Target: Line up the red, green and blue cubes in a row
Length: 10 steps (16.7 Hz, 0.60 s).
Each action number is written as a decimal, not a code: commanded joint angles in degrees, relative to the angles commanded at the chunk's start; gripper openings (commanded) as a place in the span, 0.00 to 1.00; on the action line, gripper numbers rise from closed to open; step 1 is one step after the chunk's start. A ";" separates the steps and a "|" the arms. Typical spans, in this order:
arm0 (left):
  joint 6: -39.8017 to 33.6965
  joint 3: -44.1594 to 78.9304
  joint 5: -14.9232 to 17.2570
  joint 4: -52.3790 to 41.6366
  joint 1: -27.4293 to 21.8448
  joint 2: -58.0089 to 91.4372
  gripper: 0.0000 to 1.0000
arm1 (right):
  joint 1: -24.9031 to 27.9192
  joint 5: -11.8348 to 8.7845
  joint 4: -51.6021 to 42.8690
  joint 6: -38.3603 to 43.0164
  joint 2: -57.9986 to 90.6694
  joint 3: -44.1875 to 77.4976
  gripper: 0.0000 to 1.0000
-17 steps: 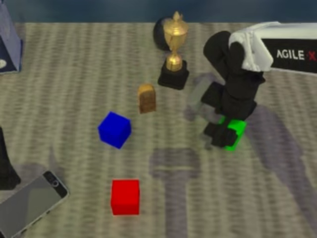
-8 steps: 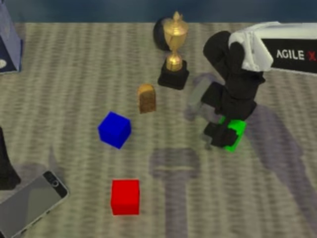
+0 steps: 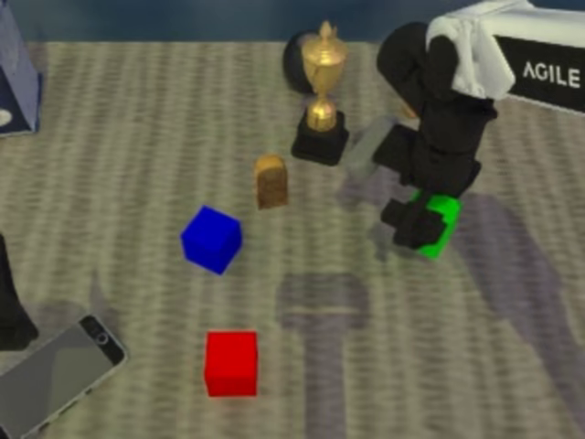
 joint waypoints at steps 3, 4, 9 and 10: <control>0.00 0.00 0.00 0.00 0.00 0.00 1.00 | 0.11 -0.02 -4.53 0.04 -1.81 2.88 0.00; 0.00 0.00 0.00 0.00 0.00 0.00 1.00 | 0.12 -0.02 -4.88 0.04 -2.00 3.08 0.00; 0.00 0.00 0.00 0.00 0.00 0.00 1.00 | 0.69 -0.04 -4.79 -0.15 -2.06 2.71 0.00; 0.00 0.00 0.00 0.00 0.00 0.00 1.00 | 2.02 -0.05 -4.83 -0.54 -2.46 2.27 0.00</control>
